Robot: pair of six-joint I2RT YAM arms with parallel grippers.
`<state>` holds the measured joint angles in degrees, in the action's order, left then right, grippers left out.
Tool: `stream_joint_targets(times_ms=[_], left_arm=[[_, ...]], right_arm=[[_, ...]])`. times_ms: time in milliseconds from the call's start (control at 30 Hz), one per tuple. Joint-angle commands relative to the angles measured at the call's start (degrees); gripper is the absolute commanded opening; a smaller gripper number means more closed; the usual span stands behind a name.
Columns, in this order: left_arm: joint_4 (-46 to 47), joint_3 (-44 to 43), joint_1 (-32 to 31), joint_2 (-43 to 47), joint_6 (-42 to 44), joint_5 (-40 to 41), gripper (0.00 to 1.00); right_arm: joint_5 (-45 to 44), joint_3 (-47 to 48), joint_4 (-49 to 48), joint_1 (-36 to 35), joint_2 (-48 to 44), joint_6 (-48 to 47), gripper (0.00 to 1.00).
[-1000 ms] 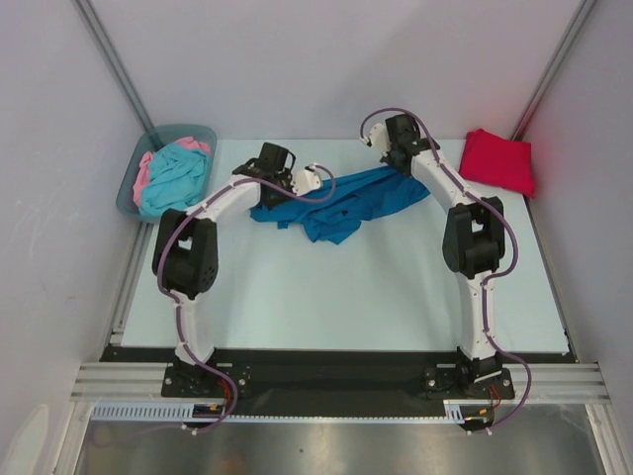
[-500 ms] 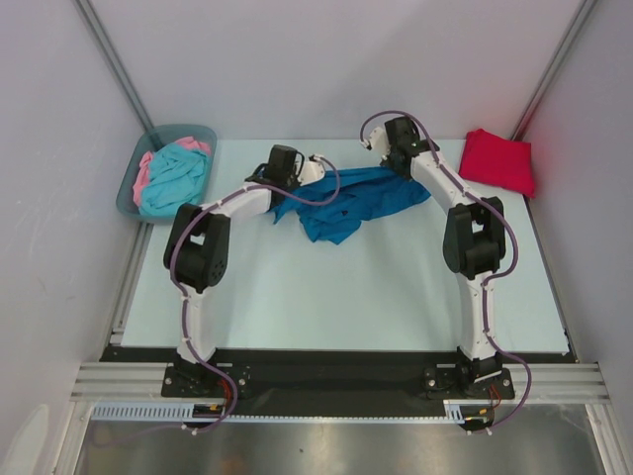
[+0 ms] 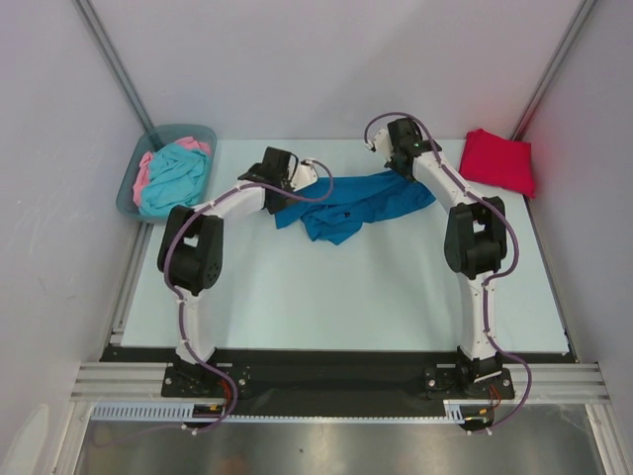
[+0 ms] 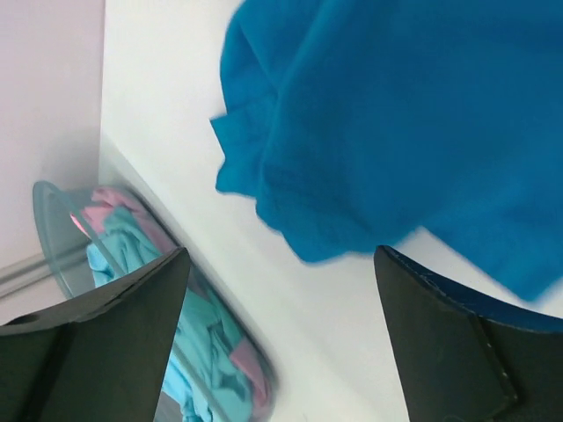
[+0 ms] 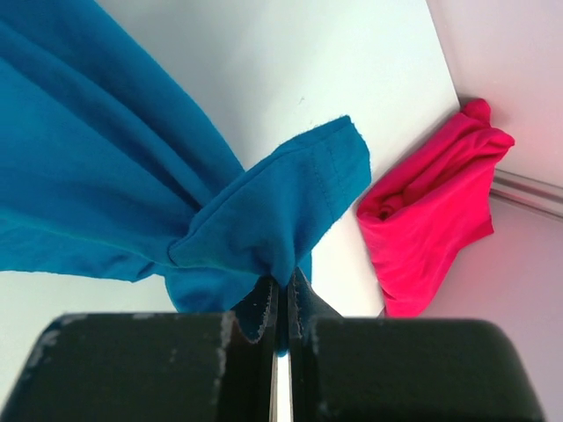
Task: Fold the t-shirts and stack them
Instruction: Flatten the tshirt out
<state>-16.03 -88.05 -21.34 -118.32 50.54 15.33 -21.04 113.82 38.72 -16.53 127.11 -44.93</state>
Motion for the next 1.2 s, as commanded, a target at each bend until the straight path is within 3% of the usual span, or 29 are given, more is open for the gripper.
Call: stream_joint_targets(times_ms=[0,233,533,867,1167], left_arm=[[-8.13,1.64,0.43,13.08,-3.70,-8.99,0.86],[-15.23,8.86,0.60,18.39,-5.19,-22.88,0.75],[-16.40,10.36,0.78,13.65,-8.36,-27.89,0.70],[-15.00,9.65,0.78,9.25,-10.55,-27.99,0.66],[-9.19,8.07,0.69,5.47,-11.70,-21.92,0.61]], right_arm=[[-1.20,-0.53,-0.31,0.01,-4.06,0.89,0.00],[-1.20,-0.44,-0.66,-0.78,-3.27,0.89,0.00],[-1.29,-0.35,-0.84,-1.22,-3.27,0.81,0.00],[-1.29,0.09,-0.49,-1.22,-3.10,1.60,0.00],[-1.20,0.44,0.04,-1.48,-2.66,1.95,0.00]])
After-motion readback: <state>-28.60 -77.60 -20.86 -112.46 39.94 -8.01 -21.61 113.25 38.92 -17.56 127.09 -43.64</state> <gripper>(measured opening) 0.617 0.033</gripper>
